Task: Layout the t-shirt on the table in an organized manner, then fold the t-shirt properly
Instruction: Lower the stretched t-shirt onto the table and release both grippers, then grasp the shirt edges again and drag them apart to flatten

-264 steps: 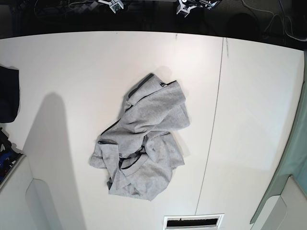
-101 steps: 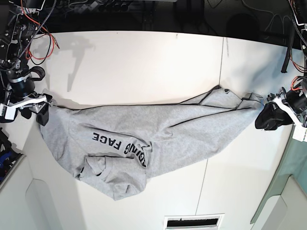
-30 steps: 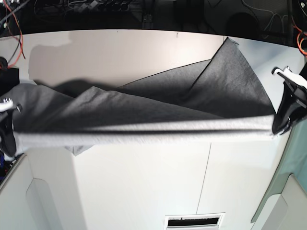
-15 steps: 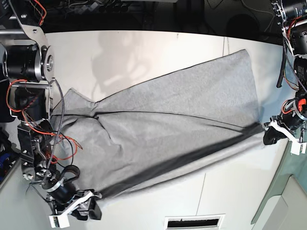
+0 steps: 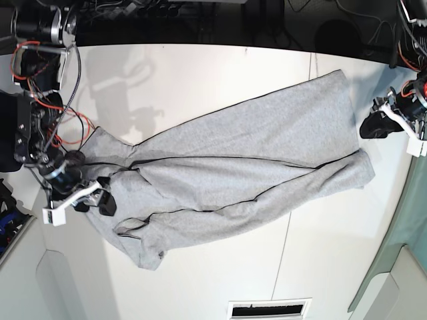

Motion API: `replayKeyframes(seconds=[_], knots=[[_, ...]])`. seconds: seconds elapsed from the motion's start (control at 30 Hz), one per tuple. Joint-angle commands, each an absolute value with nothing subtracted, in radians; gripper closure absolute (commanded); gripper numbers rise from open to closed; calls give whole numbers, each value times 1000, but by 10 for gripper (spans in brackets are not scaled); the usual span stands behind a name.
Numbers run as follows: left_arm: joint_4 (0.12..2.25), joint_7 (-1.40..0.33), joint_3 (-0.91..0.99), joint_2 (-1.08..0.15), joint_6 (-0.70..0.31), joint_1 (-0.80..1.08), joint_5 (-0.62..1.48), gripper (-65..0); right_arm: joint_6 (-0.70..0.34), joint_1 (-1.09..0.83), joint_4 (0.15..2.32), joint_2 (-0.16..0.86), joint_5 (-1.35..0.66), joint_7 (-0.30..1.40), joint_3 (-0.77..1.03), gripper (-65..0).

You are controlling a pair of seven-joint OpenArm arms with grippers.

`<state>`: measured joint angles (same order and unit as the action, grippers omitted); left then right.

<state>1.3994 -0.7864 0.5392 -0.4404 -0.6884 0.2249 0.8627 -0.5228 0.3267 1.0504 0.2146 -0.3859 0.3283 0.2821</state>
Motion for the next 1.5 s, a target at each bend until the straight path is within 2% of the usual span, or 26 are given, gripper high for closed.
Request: replayKeyframes(seconds=[0.0, 0.2, 0.5, 0.63, 0.87, 1.13, 1.23, 1.33, 1.47], knots=[[1443, -757, 570, -468, -698, 237, 917, -284, -539, 337, 1110, 219, -435, 292, 317, -449], [1501, -761, 627, -446, -698, 415, 947, -284, -530, 165, 1190, 228, -453, 328, 485, -449], [1501, -770, 629, -430, -698, 484, 946, -297, -527, 34, 1184, 223, -480, 342, 482, -449], [1501, -767, 629, -429, -698, 485, 946, -379, -523, 30, 1169, 212, -483, 341, 453, -449], [1499, -810, 627, -423, -698, 495, 925, -382, -400, 30, 1168, 184, -430, 340, 380, -449], [1498, -760, 523, -377, -698, 501, 868, -381, -389, 31, 1168, 133, -430, 329, 377, -449], [1498, -708, 475, -362, -645, 495, 809, -381, -364, 39, 1166, 105, -430, 321, 377, -442], [1497, -696, 442, -344, -615, 480, 755, -381, -361, 43, 1163, 89, -430, 312, 377, -348], [1486, -691, 399, -333, -571, 450, 715, -381, -362, 44, 1163, 78, -430, 311, 377, -135]])
